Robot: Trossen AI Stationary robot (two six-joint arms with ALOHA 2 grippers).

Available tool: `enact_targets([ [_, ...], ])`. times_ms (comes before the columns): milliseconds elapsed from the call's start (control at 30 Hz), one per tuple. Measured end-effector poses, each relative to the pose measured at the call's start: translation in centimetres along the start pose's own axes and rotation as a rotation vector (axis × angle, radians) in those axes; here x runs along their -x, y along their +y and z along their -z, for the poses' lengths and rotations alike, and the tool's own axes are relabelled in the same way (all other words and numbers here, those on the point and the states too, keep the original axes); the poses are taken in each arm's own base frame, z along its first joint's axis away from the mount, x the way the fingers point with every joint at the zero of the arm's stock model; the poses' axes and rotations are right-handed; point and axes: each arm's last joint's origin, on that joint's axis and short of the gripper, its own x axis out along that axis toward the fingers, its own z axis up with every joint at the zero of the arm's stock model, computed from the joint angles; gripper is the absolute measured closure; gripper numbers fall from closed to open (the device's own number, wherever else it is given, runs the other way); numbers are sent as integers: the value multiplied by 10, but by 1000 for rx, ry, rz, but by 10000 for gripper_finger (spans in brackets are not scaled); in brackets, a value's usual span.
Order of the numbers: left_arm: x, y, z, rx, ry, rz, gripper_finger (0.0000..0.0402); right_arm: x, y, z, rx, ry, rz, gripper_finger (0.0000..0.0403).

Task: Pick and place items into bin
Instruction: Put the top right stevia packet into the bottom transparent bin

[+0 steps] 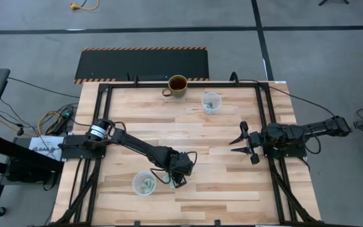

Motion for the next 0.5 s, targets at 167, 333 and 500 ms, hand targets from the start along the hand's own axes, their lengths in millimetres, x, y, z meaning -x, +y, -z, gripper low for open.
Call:
enact_targets([
  [167, 0, 0, 0, -2, 0, 0, 264, 0, 0, 0, 0, 1, 0, 280],
  [333, 0, 0, 2, -19, 13, -5, 264, 0, 0, 0, 0, -1, 0, 280],
  [500, 0, 1, 2, -21, 14, -21, 264, 0, 0, 0, 0, 0, 0, 280],
])
